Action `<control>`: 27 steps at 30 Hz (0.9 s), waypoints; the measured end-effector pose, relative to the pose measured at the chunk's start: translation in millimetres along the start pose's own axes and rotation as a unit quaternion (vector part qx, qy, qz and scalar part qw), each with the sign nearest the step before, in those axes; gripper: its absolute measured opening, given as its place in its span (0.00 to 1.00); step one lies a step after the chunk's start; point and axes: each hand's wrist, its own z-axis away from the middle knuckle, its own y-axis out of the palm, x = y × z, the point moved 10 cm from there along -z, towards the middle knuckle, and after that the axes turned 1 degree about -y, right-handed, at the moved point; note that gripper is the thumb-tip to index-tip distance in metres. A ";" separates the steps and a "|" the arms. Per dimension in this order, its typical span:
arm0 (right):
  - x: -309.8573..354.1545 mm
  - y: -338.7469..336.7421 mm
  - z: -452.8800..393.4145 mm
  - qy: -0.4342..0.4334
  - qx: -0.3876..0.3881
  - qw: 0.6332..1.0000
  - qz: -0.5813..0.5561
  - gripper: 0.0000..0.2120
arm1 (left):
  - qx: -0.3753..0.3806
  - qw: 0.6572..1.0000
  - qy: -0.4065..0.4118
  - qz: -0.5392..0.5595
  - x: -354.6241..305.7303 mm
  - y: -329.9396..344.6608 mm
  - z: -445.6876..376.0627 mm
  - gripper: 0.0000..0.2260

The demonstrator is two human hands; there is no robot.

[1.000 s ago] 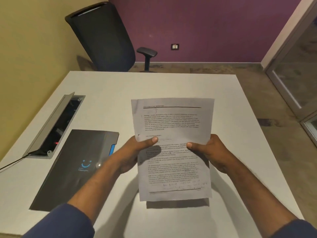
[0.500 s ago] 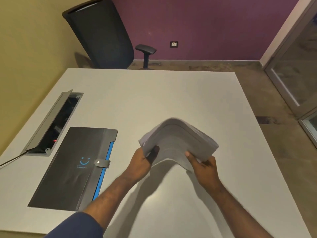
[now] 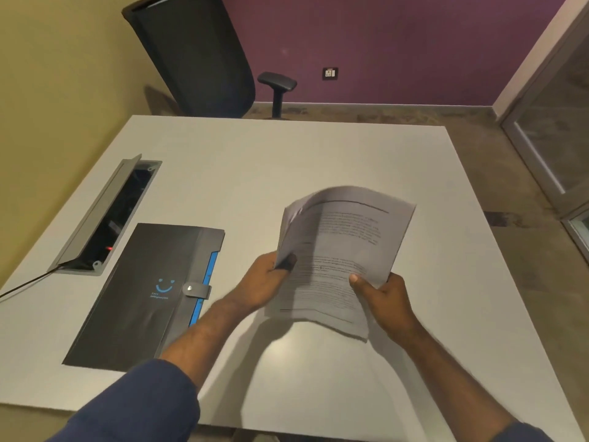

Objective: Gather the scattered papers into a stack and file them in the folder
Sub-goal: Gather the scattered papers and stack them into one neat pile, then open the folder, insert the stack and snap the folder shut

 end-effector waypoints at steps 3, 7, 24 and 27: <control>3.3 12.9 -4.4 0.034 0.072 0.996 -0.041 0.11 | 0.050 0.998 -0.037 0.013 -2.6 -11.3 -7.8 0.11; -11.0 29.0 -9.2 0.126 0.105 0.982 -0.090 0.14 | 0.065 0.996 -0.061 0.029 7.4 -23.8 -7.9 0.18; -70.6 46.0 -17.0 0.289 0.111 0.951 -0.009 0.15 | -0.203 0.842 -0.267 -0.423 157.2 -162.7 51.5 0.26; -76.8 49.2 -17.8 0.297 0.119 0.947 0.006 0.15 | -0.236 0.881 -0.251 -0.323 160.2 -163.9 46.4 0.18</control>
